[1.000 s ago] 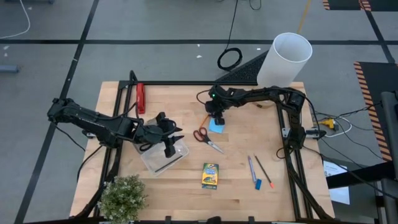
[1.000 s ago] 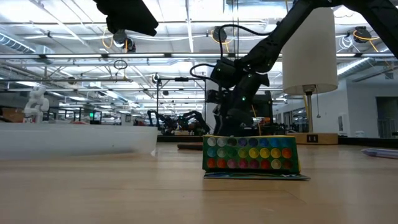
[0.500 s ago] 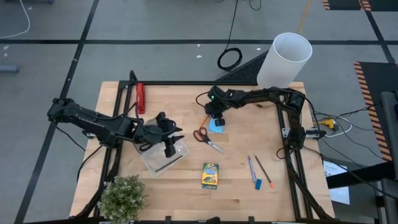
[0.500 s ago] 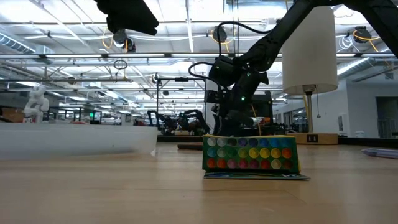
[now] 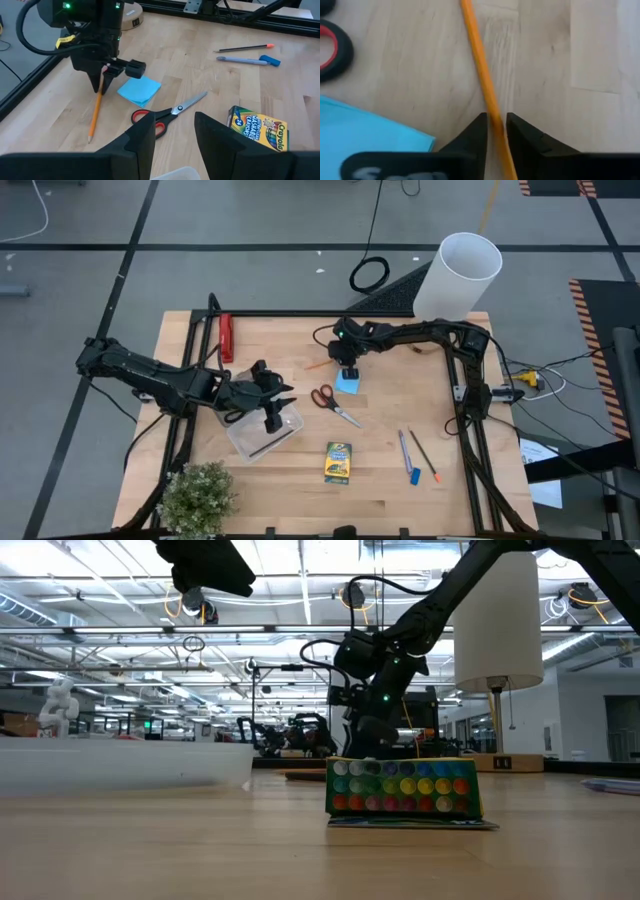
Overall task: Pack school essentials
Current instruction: Put the yellow pencil into the supply box
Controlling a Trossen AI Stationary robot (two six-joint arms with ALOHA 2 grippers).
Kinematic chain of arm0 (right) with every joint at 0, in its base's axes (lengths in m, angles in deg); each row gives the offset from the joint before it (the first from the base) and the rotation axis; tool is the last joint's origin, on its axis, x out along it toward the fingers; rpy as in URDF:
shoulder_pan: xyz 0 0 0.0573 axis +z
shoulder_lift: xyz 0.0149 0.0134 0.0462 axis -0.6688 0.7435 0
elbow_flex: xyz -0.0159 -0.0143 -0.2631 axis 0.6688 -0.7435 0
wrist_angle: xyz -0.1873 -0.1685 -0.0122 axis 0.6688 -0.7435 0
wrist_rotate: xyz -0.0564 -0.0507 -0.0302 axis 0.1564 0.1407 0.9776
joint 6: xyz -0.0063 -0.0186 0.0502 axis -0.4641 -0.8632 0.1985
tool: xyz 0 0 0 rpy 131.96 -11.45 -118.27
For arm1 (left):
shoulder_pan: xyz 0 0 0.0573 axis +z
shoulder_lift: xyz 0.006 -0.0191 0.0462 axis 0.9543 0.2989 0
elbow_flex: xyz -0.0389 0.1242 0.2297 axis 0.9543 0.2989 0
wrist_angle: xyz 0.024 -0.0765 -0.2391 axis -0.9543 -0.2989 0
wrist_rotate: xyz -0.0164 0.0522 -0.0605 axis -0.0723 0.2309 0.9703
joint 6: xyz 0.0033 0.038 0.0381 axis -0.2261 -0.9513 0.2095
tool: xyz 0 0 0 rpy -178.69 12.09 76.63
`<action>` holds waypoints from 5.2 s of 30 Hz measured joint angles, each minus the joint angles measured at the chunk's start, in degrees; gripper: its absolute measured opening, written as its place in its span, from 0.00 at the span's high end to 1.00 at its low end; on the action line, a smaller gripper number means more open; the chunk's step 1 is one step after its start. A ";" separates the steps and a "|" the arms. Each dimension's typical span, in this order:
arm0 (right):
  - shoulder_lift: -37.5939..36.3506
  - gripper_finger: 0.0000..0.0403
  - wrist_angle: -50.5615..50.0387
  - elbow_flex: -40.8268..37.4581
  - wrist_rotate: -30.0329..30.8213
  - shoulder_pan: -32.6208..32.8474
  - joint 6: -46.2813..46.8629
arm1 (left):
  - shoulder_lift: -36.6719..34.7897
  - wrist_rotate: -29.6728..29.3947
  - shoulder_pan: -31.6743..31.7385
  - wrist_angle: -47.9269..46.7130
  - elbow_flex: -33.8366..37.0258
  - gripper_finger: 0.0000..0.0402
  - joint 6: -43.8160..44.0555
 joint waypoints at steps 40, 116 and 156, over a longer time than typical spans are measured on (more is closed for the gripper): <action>-2.07 0.97 -8.62 -0.01 -2.29 -2.49 0.68 | 0.00 -0.01 -0.44 -0.14 0.00 0.65 -2.17; -19.85 0.98 -12.88 0.10 20.48 26.88 19.95 | 8.52 9.95 8.72 -1.77 0.00 0.55 -17.42; -19.39 0.67 21.02 -24.01 11.91 25.18 35.44 | 0.52 -2.80 0.81 -1.29 7.01 0.55 -4.16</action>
